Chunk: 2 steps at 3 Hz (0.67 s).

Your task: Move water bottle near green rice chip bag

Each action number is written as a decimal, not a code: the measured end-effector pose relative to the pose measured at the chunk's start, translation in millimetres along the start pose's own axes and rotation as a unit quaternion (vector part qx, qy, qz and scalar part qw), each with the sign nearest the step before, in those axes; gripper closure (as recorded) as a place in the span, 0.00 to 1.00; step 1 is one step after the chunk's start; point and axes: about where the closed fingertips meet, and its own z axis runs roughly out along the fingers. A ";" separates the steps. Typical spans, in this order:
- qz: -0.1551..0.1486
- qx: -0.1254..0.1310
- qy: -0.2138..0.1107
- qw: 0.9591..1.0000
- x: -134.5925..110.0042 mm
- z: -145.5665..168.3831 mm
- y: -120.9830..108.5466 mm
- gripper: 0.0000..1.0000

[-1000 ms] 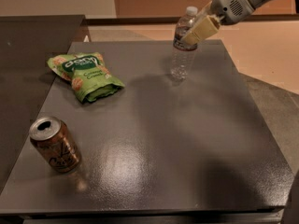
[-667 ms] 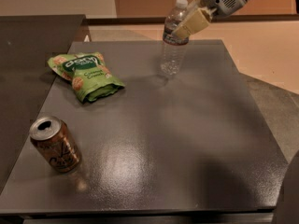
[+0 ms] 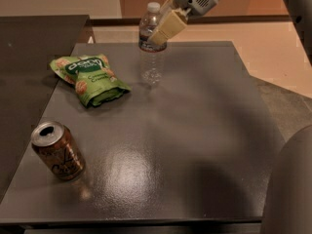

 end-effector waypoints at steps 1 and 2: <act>-0.010 -0.026 0.007 1.000 -8.8 25.7 8.0 1.00; -0.018 -0.049 0.006 0.999 -13.5 44.3 15.5 1.00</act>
Offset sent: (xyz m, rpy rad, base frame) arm -0.0202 0.0553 -0.0332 -0.0187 0.0741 0.1455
